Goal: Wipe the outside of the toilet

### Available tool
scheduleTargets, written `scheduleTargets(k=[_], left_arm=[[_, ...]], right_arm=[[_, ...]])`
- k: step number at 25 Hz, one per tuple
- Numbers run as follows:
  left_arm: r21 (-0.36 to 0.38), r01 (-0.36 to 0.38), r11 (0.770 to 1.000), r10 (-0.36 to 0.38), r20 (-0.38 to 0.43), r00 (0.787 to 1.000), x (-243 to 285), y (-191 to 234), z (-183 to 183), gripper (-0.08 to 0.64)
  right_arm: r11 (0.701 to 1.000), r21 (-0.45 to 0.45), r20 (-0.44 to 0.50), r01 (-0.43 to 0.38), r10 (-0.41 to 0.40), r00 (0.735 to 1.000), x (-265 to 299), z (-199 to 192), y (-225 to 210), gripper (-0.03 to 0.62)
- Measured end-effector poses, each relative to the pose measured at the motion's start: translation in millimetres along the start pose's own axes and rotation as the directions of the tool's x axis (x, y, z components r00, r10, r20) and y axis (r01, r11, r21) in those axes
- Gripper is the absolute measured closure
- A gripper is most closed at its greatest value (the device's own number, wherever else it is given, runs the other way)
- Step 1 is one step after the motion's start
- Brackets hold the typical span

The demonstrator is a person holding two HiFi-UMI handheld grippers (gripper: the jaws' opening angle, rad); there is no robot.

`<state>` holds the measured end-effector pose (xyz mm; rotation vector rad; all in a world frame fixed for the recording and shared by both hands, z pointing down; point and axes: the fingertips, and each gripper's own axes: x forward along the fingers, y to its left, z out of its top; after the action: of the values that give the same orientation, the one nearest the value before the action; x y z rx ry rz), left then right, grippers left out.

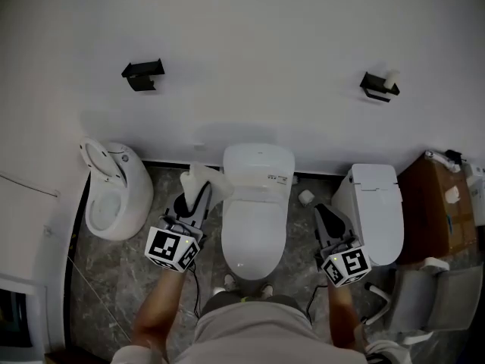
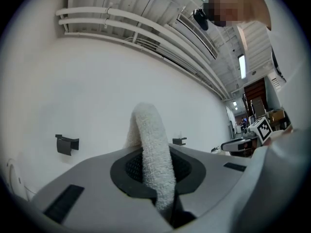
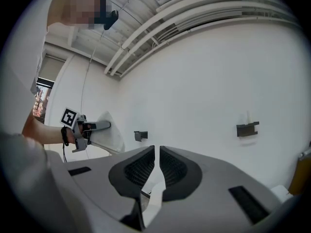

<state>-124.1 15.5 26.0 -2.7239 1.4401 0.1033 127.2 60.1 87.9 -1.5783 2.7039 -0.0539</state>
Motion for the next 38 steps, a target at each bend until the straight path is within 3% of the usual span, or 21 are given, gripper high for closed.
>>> scheduleTargets(k=[12,18,28,33,38], left_arm=[[-0.004,-0.062,0.998,0.062,0.023,0.998,-29.8,1.2,28.1,0.506],[0.032,-0.092,0.995,0.091,0.033,0.995,-37.5,-6.3,29.1,0.506],[-0.011,-0.201,0.979,0.201,0.011,0.979,-58.5,12.3,22.3,0.506],[-0.004,-0.198,0.98,0.198,0.024,0.98,-55.9,17.2,30.3,0.505],[-0.048,-0.204,0.978,0.206,0.038,0.978,-50.6,28.7,30.4,0.506]], right_arm=[[0.996,-0.051,0.054,0.076,-0.074,0.996,-39.7,45.9,-36.6,0.538],[0.996,-0.056,0.056,0.062,-0.059,0.997,-30.5,60.3,-45.8,0.538],[0.998,-0.063,0.057,0.027,-0.023,0.998,-0.2,71.3,-44.6,0.538],[0.998,-0.043,0.062,0.04,-0.037,0.997,8.7,71.5,-47.5,0.538],[0.997,-0.052,0.097,0.066,-0.06,0.993,17.4,77.5,-45.6,0.54]])
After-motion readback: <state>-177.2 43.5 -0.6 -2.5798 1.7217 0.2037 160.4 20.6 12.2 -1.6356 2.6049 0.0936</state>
